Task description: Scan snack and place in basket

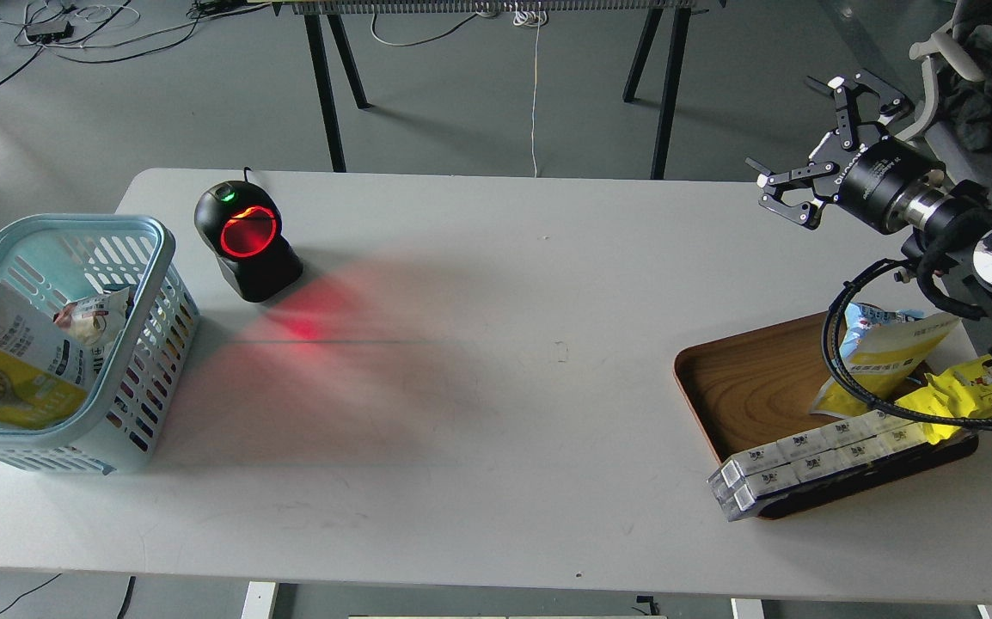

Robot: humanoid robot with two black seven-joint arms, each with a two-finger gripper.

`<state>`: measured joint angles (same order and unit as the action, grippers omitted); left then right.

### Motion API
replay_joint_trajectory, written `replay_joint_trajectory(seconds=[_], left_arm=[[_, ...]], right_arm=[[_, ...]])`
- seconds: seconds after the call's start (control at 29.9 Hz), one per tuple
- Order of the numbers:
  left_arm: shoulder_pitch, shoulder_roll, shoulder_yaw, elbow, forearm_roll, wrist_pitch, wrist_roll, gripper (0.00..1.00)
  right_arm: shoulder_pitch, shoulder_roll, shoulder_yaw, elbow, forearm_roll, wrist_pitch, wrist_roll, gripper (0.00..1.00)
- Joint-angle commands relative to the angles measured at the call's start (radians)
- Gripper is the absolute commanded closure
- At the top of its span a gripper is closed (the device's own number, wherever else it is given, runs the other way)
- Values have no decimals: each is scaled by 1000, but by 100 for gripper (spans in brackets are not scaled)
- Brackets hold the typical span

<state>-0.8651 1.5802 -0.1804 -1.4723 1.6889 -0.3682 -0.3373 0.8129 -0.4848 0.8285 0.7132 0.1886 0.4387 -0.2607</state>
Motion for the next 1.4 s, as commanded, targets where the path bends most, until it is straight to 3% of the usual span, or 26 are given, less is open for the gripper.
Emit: replay_joint_trajectory(seconds=[0.0,0.07,0.1,0.23,0.43,0.6,0.84,1.07,1.37], left_arm=[[-3,1,-8,4,-2,12,-11,34],[-6,4,-11,10,-3,15,-23,14],[-9,4,-19,15,-5,17,-26,9],[-48,3,-89,20,-18,38,-22,2],[-58,-90,-210,75,-138,129,-8,2],[-84,-310,-356,194,-339,167,101,2],[-84,-672,-527,398,-630,213,162,2],[-78,-908,-548,584,-978,198,166,2],[-65,-1132,-548,770,-1434,85,159,2]], right_arm=[[0,0,0,0,0,0,0,0],[0,0,0,2,0,-1,0,0],[2,0,0,2,0,-1,0,0],[9,0,0,15,0,-3,-2,0],[17,-17,4,94,0,-55,-2,0],[23,-17,6,95,0,-57,-2,0],[25,-17,83,94,2,-63,5,0],[0,-89,92,166,2,-110,5,0],[-95,-141,141,196,11,-103,18,0]])
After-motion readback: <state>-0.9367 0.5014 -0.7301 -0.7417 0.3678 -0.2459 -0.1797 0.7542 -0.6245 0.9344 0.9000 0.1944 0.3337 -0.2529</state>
